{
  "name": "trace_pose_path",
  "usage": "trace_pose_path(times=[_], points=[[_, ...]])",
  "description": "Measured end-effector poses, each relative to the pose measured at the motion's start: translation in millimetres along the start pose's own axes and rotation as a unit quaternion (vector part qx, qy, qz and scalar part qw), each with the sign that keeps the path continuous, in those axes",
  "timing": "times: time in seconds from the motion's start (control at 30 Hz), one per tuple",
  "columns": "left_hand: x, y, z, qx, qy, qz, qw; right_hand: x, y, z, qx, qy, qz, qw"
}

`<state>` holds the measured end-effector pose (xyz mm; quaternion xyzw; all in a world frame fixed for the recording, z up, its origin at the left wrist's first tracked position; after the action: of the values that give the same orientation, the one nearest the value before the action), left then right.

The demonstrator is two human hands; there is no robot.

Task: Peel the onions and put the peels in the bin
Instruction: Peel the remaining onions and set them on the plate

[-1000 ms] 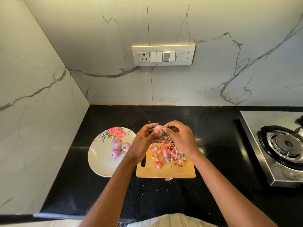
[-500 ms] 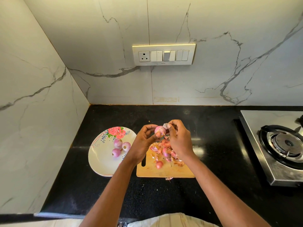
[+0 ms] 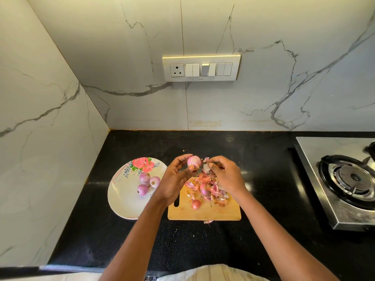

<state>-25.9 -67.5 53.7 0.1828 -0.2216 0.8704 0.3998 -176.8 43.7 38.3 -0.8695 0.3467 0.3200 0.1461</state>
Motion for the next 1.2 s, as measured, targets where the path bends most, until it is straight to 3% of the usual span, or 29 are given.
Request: trace_pose_path(times=[0.1,0.3,0.77,1.03,1.2], points=[[1,2,-1,0.002,0.013,0.010,1.000,4,-3,-4,-0.024,-0.043,-0.017,0.999],[3,2,0,0.018,0.032,0.018,0.999,1,-6,-27,-0.078,0.058,-0.007,0.995],[4,8,-2,0.044,0.088,0.058,0.993,-8,-12,-32,-0.164,-0.011,0.069,0.984],[5,5,-1,0.041,0.078,0.043,0.995,-7,-13,-34,-0.140,-0.015,0.096,0.985],[8,4,3,0.026,0.044,0.029,0.998,-11,-5,-26,-0.081,0.040,0.061,0.994]])
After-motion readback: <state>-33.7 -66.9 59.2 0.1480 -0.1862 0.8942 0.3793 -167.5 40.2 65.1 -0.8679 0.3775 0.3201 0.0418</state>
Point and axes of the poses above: each hand's wrist, its own y-axis towards the middle knuckle, its own x-axis out of the palm, z = x × y, the point moved 3 cm from there along y, towards the middle knuckle, and after that the axes turned 11 degrees about -y, right-handed, at the moved point
